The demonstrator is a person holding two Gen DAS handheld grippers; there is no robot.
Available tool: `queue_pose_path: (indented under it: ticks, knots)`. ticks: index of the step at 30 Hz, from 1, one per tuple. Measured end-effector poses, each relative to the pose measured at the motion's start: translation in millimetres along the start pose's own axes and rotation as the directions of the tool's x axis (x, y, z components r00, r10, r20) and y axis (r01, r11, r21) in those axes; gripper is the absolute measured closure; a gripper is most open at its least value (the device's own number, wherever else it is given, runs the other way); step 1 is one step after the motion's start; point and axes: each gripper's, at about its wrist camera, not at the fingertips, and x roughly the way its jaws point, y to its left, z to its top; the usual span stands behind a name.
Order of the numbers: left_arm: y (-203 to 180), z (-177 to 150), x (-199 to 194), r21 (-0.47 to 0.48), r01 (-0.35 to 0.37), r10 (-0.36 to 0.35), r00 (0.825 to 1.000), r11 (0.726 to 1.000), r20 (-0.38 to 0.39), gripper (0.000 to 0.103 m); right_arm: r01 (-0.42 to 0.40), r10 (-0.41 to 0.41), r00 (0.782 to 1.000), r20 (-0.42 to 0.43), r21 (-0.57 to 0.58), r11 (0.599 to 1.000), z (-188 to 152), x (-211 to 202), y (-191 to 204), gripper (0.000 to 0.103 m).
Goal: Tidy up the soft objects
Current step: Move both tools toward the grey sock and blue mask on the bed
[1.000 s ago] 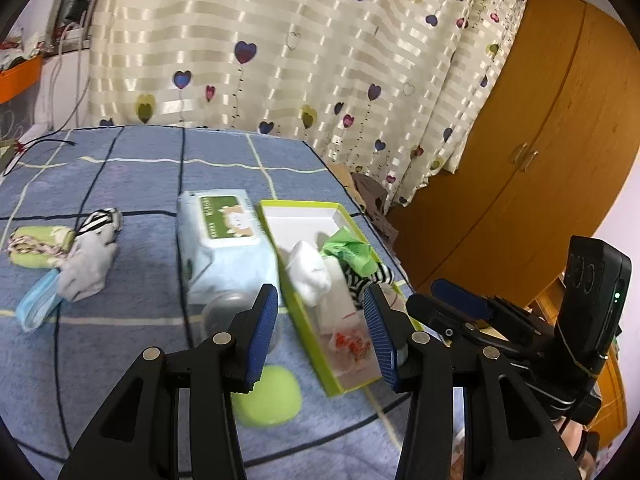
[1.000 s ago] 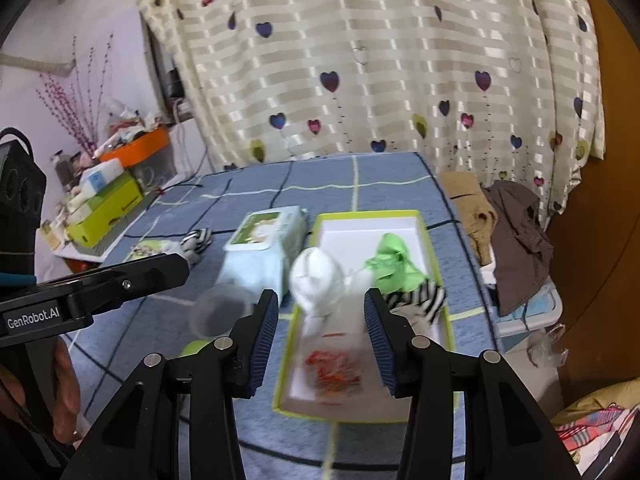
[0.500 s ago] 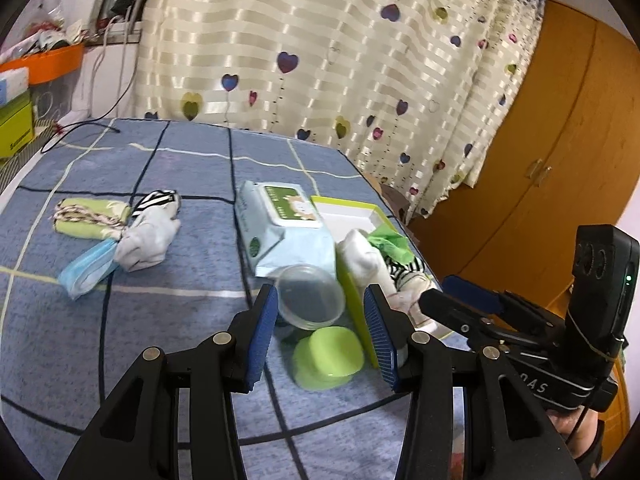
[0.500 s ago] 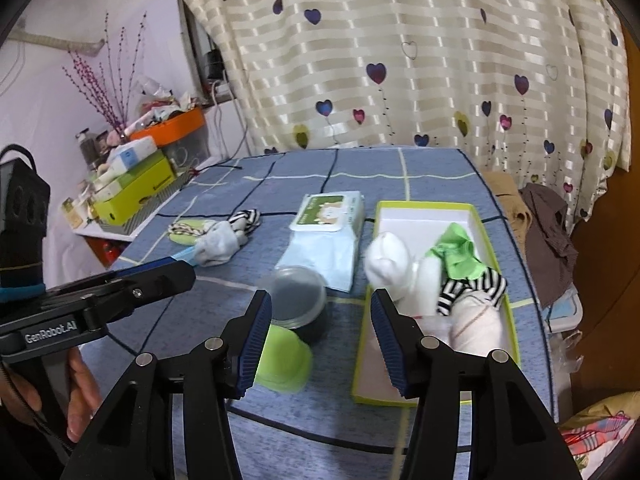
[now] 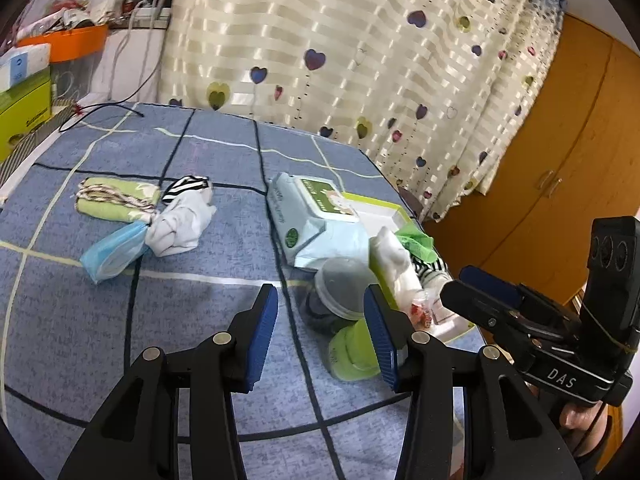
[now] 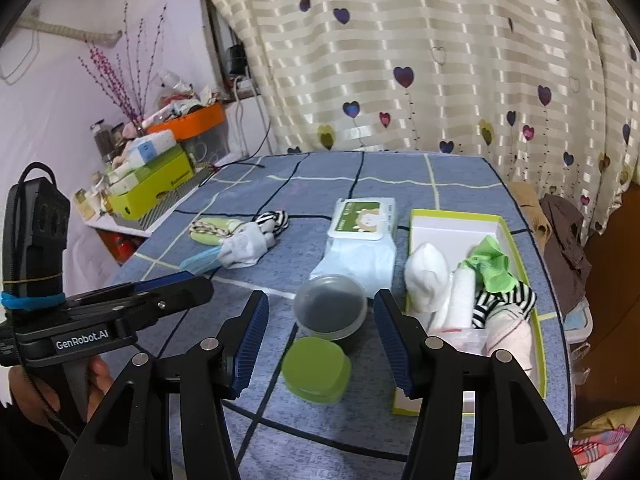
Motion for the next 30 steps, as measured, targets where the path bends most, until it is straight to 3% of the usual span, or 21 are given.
queue_pose_path:
  ticks: [11,30]
  knots:
    - [25.0,0.2,-11.9,-0.050,-0.092,0.094,0.995,0.994,0.029,0.057,-0.038,0.037,0.999,-0.030,-0.025,0.999,3.9,15.3,19.2,0.048]
    - [73.3,-5.6,-12.3,-0.119,-0.139,0.142,0.990,0.983,0.017,0.057,-0.074,0.066,0.992,-0.108,-0.073,0.995,13.0,65.7,61.4,0.048]
